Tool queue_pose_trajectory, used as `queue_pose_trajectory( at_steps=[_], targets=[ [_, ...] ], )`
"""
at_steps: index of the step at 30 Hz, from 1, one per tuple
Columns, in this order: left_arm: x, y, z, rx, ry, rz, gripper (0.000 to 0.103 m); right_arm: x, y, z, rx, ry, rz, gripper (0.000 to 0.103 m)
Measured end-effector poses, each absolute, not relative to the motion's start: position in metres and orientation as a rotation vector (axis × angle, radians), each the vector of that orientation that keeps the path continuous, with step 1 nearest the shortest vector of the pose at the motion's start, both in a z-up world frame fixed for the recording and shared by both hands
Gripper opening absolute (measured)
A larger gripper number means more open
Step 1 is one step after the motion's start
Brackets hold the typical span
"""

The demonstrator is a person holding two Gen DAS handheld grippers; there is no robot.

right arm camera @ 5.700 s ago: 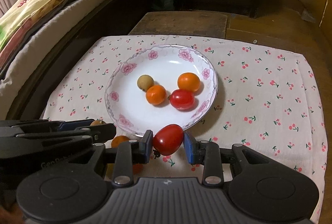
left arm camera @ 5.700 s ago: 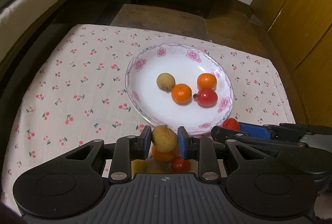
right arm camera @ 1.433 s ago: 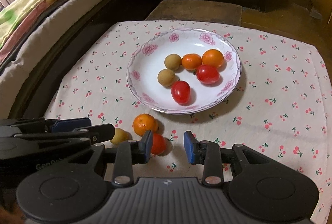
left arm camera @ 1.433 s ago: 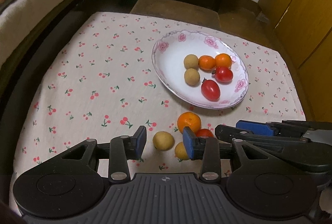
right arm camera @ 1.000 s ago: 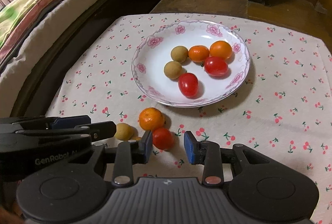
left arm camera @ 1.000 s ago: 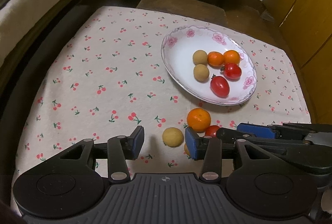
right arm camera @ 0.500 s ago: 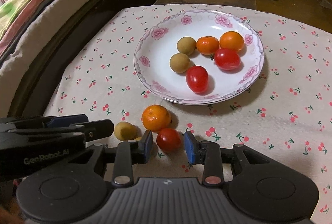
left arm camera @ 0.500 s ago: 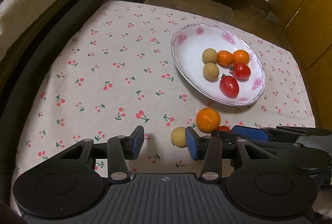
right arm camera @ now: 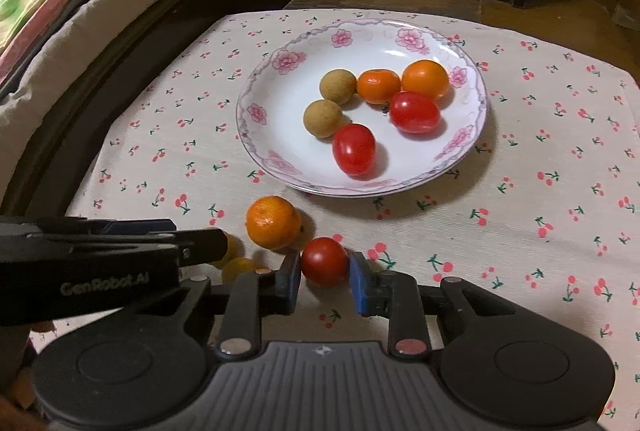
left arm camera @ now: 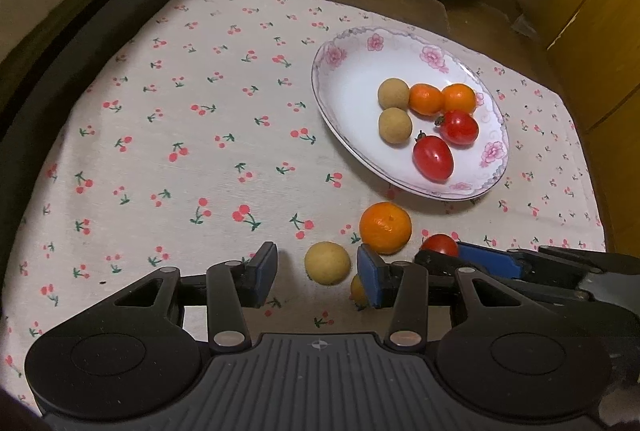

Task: Organize fruits
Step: 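Grasp a tan fruit with the left tool while the right tool grasps a round red tomato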

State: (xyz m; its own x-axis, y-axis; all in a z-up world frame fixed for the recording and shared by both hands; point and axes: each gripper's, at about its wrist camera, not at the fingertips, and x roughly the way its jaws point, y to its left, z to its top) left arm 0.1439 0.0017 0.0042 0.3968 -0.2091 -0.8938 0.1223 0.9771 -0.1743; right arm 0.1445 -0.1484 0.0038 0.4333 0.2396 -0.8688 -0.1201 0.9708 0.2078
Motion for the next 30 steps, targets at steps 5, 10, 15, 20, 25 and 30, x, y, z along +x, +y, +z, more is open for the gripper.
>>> queue_pose_trajectory(
  at_steps=[5, 10, 15, 20, 25, 30],
  targets=[
    [0.146, -0.004, -0.001, -0.07, 1.152, -0.202, 0.052, 0.143, -0.152, 0.004, 0.12, 1.1, 0.217, 0.028],
    [0.147, -0.008, -0.007, -0.058, 1.164, -0.197, 0.048, 0.142, -0.154, 0.004, 0.13, 1.098, 0.218, 0.028],
    [0.146, -0.009, -0.007, -0.047, 1.163, -0.2, 0.038, 0.143, -0.154, 0.004, 0.13, 1.099, 0.219, 0.028],
    [0.144, -0.011, -0.005, -0.032, 1.157, -0.206, 0.035, 0.143, -0.154, 0.004, 0.126, 1.102, 0.221, 0.028],
    [0.142, -0.012, -0.004, -0.022, 1.155, -0.213, 0.035, 0.142, -0.154, 0.004, 0.124, 1.104, 0.221, 0.028],
    [0.139, -0.014, 0.001, -0.017, 1.147, -0.224, 0.035, 0.141, -0.154, 0.007, 0.125, 1.099, 0.224, 0.028]
  ],
)
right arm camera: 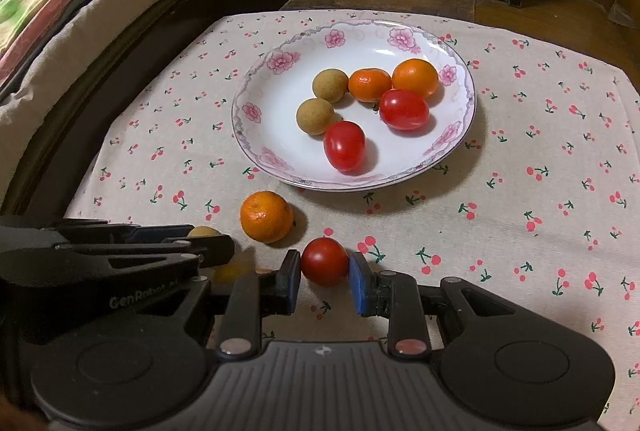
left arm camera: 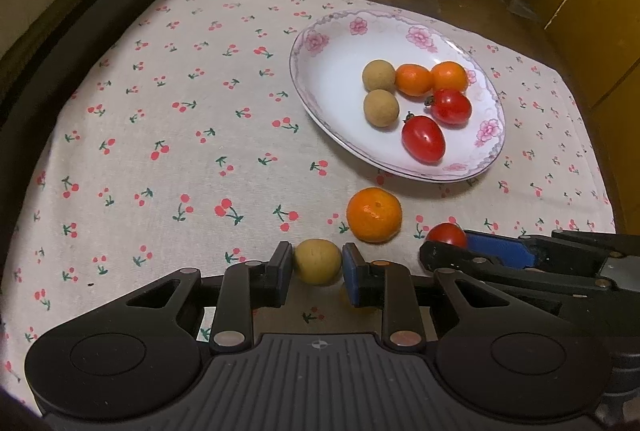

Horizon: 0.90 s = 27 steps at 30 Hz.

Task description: Organize fruits

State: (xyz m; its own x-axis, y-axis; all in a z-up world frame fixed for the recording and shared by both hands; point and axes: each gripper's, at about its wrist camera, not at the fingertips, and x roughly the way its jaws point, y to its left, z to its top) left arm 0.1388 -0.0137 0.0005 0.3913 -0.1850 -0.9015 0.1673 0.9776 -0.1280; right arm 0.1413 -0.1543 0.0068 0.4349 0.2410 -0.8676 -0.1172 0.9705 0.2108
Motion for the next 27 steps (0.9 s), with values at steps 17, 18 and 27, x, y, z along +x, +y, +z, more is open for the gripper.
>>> queue_pose_trajectory(
  at_steps=[17, 18, 27],
  targets=[
    [0.134, -0.017, 0.009, -0.023, 1.132, -0.253, 0.035, 0.137, -0.157, 0.017, 0.128, 1.085, 0.213, 0.028],
    [0.134, -0.016, 0.01, -0.023, 1.132, -0.254, 0.035, 0.137, -0.157, 0.017, 0.127, 1.085, 0.213, 0.028],
    [0.132, -0.016, 0.012, -0.023, 1.128, -0.258, 0.035, 0.135, -0.158, 0.02, 0.133, 1.079, 0.213, 0.028]
  ],
)
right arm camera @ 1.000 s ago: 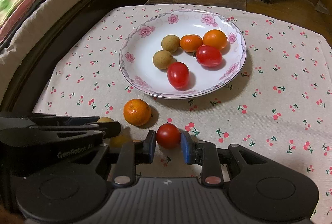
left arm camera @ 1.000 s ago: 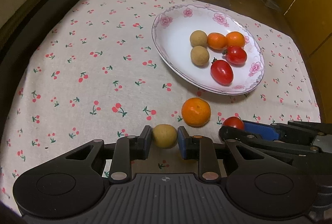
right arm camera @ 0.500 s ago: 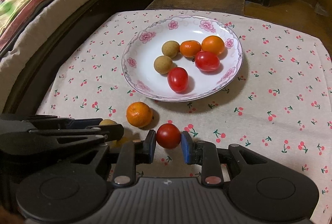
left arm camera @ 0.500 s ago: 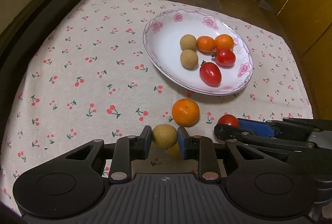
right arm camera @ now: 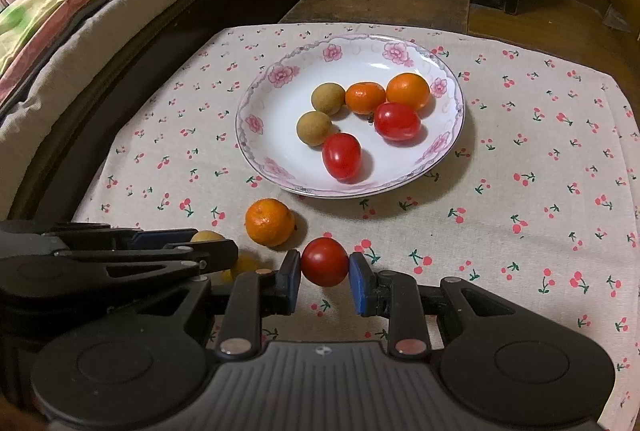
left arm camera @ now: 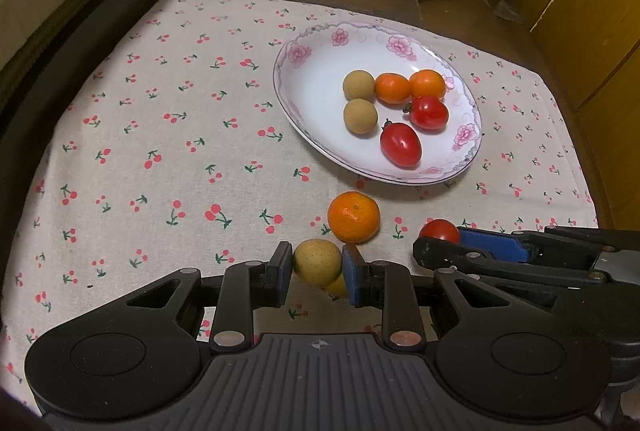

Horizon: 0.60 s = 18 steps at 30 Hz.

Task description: Organize fruits

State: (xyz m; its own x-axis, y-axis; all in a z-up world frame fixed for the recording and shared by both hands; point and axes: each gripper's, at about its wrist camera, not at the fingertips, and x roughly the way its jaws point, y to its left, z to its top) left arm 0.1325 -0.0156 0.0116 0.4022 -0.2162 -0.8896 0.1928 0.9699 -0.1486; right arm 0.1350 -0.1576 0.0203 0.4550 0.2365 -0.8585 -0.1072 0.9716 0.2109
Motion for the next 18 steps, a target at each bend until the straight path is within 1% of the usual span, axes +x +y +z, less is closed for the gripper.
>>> queue_pose_trajectory(
  at_steps=[18],
  targets=[
    [0.128, -0.018, 0.023, -0.021, 1.099, -0.27, 0.035, 0.132, -0.161, 0.03, 0.146, 1.05, 0.206, 0.028]
  ],
)
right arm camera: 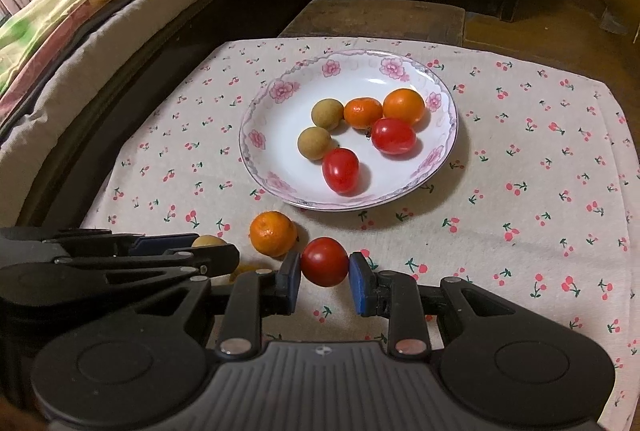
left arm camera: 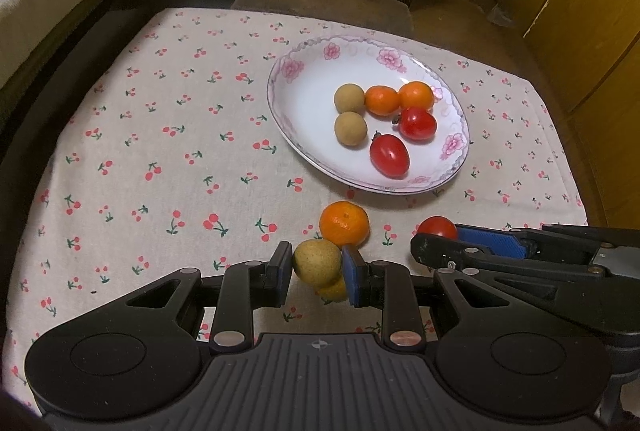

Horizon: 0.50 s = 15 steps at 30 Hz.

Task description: Organize fruits

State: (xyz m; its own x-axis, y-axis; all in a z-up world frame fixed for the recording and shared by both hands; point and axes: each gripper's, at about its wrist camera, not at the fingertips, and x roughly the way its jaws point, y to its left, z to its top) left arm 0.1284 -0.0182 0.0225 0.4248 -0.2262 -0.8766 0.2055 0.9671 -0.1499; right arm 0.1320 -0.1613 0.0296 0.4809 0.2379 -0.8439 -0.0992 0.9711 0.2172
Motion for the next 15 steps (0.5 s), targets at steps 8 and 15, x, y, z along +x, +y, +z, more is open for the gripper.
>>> queue_pose_trajectory(
  at_steps=[8, 15],
  targets=[
    [0.126, -0.02, 0.029, -0.012, 1.078, -0.274, 0.033, 0.13, -0.163, 0.035, 0.146, 1.036, 0.203, 0.028],
    [0.125, -0.021, 0.033, -0.011, 1.067, -0.275, 0.033, 0.129, -0.163, 0.039, 0.144, 1.025, 0.2, 0.028]
  ],
)
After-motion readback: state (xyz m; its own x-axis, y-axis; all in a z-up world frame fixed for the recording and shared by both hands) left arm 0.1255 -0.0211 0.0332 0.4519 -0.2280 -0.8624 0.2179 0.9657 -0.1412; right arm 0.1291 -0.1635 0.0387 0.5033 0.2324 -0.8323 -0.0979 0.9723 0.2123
